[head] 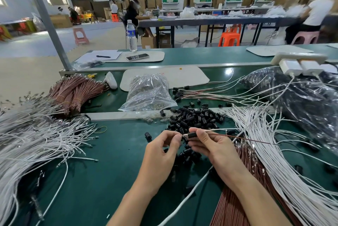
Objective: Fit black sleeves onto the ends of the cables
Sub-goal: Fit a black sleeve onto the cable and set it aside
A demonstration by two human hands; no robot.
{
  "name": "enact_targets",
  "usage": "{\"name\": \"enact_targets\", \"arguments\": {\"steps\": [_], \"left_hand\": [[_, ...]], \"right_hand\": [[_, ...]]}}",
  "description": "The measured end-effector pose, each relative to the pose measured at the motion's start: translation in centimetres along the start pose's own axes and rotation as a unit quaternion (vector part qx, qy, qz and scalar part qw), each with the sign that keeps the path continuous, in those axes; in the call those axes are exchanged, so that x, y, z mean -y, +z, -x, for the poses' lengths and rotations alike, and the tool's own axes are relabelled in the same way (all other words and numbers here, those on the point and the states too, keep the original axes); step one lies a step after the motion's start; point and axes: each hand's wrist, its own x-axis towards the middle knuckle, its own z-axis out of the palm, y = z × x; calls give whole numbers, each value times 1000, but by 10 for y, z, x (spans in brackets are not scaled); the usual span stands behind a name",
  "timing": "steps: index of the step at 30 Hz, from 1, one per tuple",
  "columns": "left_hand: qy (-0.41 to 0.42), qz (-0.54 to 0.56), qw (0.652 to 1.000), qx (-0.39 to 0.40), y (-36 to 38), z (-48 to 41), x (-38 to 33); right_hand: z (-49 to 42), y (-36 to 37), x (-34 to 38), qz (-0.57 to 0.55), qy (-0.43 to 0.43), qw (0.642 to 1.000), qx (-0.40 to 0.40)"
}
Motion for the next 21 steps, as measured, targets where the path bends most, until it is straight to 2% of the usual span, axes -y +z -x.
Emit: {"name": "enact_targets", "arguments": {"steps": [13, 21], "left_hand": [[-3, 2, 1000, 8, 0, 1, -2], [-20, 13, 999, 27, -1, 1, 0]], "right_hand": [[-2, -6, -2, 32, 19, 998, 43], [2, -1, -1, 63, 0, 997, 31]]}}
